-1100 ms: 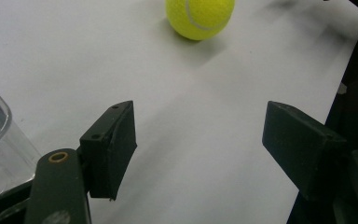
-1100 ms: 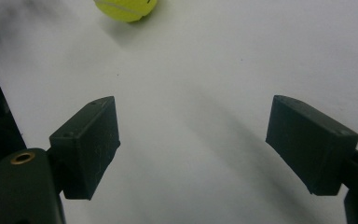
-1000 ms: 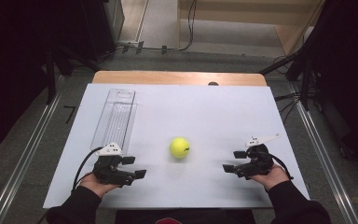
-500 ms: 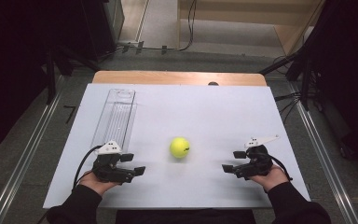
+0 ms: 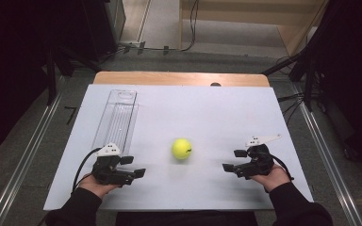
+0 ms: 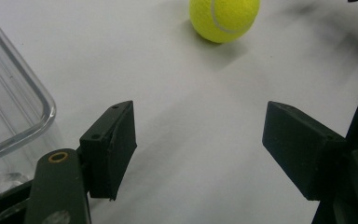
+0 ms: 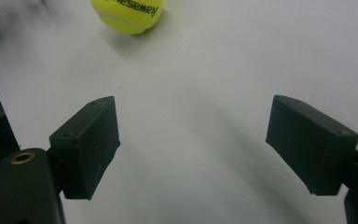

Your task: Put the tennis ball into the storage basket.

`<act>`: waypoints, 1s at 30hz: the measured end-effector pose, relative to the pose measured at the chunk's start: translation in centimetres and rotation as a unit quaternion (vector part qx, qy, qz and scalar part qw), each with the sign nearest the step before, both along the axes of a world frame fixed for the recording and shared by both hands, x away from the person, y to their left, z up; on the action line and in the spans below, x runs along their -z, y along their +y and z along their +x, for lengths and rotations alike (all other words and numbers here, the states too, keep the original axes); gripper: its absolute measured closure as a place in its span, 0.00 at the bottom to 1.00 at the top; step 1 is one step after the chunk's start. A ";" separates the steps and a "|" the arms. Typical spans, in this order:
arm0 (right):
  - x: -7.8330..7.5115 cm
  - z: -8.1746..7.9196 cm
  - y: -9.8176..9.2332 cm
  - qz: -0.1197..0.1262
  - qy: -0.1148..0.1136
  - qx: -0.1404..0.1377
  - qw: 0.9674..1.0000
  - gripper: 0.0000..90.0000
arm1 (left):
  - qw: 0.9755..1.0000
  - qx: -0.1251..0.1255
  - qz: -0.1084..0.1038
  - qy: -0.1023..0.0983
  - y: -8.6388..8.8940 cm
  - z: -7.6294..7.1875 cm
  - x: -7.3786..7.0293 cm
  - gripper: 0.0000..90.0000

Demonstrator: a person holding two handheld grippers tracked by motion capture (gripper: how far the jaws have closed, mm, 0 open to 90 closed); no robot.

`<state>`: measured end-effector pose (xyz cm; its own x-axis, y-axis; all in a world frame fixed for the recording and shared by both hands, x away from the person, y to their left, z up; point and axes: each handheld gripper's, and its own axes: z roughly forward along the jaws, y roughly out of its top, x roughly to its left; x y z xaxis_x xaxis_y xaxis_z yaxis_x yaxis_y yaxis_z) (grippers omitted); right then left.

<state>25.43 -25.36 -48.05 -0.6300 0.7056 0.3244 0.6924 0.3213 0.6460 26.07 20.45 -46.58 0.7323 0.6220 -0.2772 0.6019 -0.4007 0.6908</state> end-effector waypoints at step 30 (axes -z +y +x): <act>0.4 -0.7 0.3 -0.015 0.011 -0.019 1.000 0.17 | 1.000 0.012 -0.014 -0.002 -1.8 1.0 -2.8 0.28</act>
